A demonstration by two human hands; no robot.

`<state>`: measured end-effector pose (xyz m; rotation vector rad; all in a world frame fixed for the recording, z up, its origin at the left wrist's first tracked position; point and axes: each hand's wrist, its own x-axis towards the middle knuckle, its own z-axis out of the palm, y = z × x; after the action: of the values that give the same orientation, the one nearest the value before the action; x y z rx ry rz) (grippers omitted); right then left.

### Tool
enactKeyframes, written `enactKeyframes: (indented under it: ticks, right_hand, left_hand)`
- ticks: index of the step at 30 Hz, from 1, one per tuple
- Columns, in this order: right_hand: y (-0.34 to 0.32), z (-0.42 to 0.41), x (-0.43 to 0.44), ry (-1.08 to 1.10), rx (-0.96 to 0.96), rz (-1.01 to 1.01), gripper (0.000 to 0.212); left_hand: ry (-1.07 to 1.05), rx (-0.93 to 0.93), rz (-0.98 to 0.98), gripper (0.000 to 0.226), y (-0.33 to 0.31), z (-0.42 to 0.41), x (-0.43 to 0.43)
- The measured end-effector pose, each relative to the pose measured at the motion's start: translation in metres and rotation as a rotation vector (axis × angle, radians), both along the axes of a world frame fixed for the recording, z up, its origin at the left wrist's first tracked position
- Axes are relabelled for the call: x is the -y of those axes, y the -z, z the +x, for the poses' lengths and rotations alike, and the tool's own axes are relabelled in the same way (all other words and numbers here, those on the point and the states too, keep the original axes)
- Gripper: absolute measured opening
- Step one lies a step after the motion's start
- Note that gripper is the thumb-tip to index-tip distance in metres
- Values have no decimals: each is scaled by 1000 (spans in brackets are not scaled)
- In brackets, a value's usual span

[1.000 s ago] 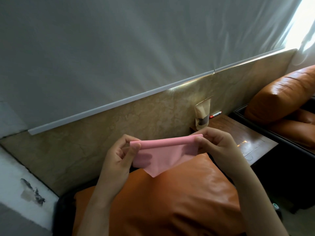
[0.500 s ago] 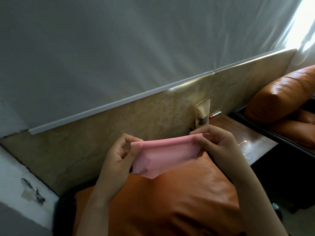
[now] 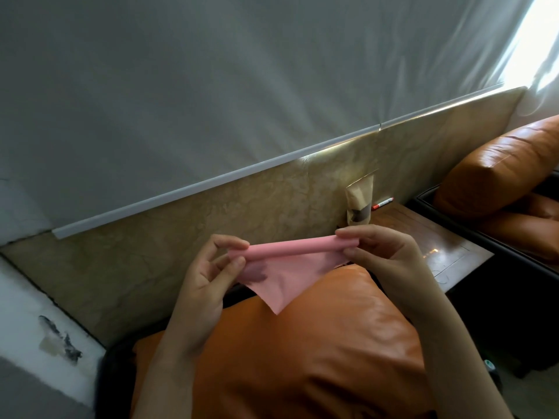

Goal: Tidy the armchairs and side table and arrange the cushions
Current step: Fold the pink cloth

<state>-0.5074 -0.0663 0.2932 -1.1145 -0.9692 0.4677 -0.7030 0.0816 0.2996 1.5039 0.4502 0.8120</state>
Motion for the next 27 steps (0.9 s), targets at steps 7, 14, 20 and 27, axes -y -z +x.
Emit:
enactKeyframes:
  ticks: [7, 14, 20, 27]
  right_hand:
    - [0, -1, 0, -31, -8, -15, 29]
    - [0, -1, -2, 42, 53, -49, 21]
    - [0, 0, 3, 37, 51, -88, 29]
    - [-6, -1, 7, 39, 60, -67, 39]
  left_hand:
    - [-19, -9, 1, 9, -5, -1, 3]
    - [-119, -69, 42, 19, -8, 4, 9]
    - [-80, -55, -7, 35, -8, 6, 8]
    - [-45, -37, -22, 29, -14, 14, 7]
